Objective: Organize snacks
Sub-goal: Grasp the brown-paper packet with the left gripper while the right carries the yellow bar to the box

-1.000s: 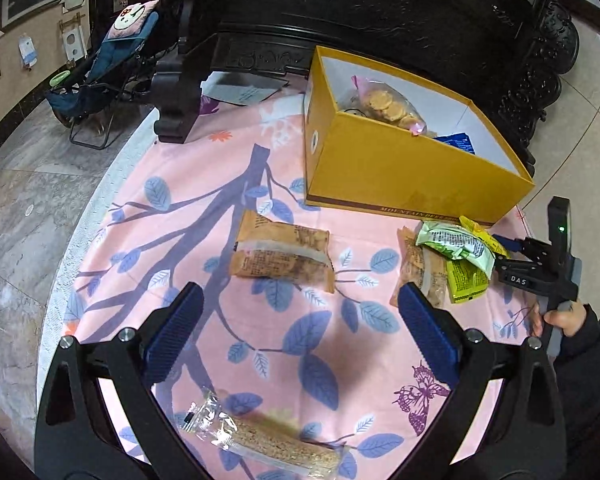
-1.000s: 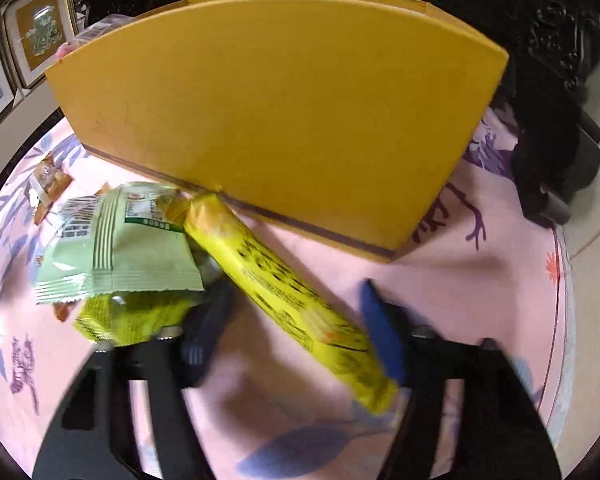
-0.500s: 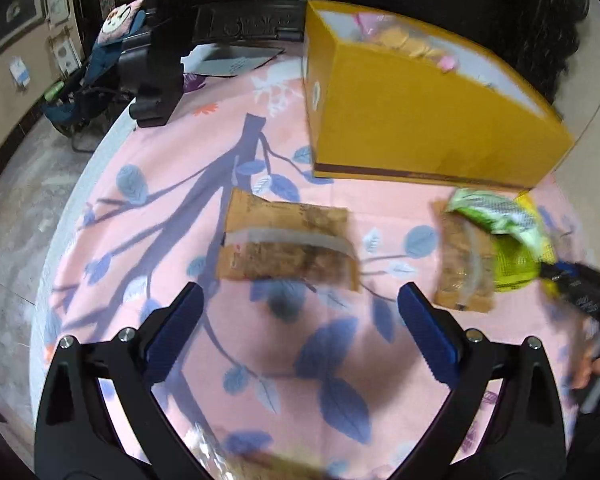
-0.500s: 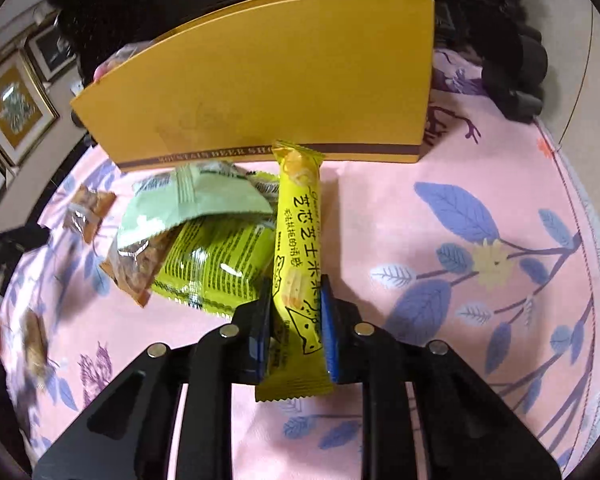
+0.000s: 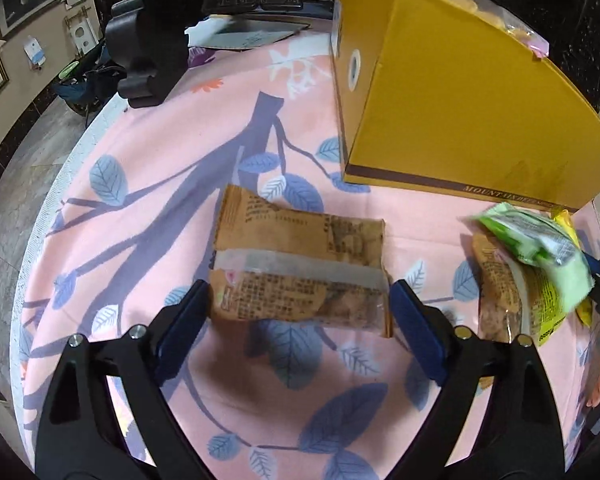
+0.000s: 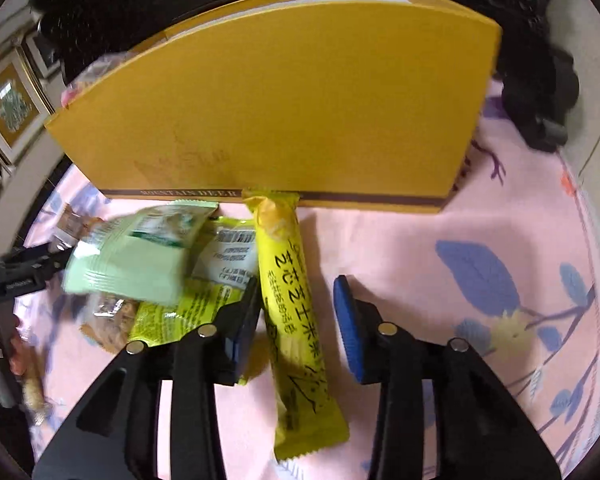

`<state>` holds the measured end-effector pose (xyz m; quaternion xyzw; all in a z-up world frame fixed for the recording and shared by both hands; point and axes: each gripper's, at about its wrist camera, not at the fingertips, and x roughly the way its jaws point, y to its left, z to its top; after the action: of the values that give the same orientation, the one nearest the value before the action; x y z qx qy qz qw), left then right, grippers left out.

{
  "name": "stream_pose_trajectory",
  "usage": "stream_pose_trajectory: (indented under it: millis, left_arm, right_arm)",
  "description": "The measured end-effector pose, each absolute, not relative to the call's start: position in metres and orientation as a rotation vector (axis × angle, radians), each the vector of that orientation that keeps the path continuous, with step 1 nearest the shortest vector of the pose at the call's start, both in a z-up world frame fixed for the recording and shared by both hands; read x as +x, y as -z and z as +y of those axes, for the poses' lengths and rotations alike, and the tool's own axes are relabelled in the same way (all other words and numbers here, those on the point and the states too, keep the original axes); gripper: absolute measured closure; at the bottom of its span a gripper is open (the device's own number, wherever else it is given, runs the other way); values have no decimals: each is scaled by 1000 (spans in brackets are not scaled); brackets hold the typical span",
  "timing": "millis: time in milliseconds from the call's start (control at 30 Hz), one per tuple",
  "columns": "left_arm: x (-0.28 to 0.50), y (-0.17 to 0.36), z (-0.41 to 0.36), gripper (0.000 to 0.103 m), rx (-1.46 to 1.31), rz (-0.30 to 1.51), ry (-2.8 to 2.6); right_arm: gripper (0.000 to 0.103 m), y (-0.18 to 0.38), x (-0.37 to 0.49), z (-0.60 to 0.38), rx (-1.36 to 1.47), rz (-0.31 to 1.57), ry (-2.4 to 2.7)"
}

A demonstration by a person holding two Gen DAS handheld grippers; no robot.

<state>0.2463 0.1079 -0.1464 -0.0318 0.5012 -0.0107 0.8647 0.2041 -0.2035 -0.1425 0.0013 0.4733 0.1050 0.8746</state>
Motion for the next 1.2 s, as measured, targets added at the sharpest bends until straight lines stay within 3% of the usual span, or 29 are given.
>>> stream_pose_trajectory:
  millis: [67, 133, 233, 333, 667, 1200]
  left_arm:
    - [248, 146, 106, 21, -58, 1048, 28]
    - [246, 144, 104, 35, -61, 1036, 40]
    - [239, 141, 102, 61, -89, 1028, 78]
    - [232, 140, 99, 67, -98, 1026, 88]
    - [196, 127, 103, 72, -170, 1003, 121]
    - [137, 46, 68, 71, -112, 894, 269]
  right_arm:
    - [66, 143, 202, -196, -62, 975, -183]
    - [80, 144, 198, -193, -55, 968, -186]
    - [82, 141, 189, -199, 10, 966, -196]
    - [82, 131, 175, -203, 24, 938, -192]
    - [82, 99, 129, -215, 93, 893, -204]
    - [82, 55, 96, -198, 104, 833, -238]
